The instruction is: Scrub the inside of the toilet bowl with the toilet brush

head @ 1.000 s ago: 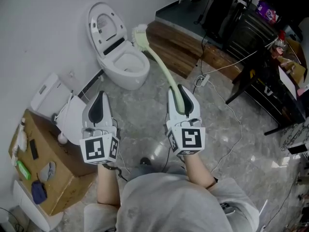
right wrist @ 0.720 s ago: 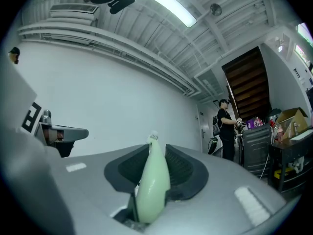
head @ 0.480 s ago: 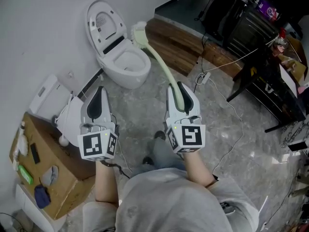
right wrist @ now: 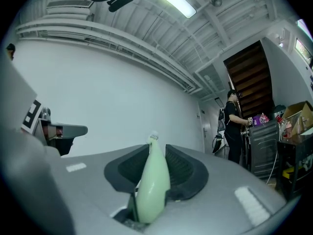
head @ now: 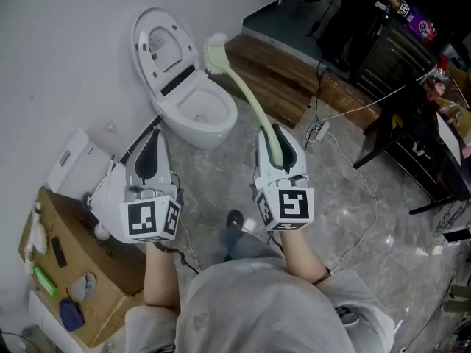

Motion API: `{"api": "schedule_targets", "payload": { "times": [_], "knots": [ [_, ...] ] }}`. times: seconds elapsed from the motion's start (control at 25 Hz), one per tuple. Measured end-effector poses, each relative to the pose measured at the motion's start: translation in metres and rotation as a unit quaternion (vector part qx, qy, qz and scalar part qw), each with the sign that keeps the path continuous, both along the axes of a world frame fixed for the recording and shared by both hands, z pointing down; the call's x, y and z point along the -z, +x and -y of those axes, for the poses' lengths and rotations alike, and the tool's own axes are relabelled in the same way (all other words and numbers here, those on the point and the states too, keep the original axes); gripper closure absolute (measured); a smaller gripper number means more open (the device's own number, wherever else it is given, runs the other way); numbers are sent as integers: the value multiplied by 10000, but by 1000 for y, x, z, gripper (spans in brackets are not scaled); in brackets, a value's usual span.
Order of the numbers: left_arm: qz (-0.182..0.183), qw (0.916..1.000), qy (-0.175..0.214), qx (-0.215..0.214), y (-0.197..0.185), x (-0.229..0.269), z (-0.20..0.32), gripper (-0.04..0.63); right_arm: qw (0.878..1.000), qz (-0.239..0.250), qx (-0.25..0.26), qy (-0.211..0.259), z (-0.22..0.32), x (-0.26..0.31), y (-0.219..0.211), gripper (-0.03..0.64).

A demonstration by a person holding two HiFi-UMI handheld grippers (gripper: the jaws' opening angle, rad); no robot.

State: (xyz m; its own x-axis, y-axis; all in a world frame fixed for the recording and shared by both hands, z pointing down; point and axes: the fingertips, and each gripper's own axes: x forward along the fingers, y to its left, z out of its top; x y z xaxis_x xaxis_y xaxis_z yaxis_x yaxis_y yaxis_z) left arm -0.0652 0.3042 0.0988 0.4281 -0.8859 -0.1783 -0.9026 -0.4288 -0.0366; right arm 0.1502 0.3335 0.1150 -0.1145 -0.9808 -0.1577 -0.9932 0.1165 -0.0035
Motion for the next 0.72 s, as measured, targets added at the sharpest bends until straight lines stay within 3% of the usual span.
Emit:
{"api": "schedule_targets", "payload": {
  "times": [0.72],
  "knots": [
    [23, 10000, -40, 8, 33, 2, 164, 591, 9997, 29, 208, -103, 166, -6, 23, 512]
  ]
}}
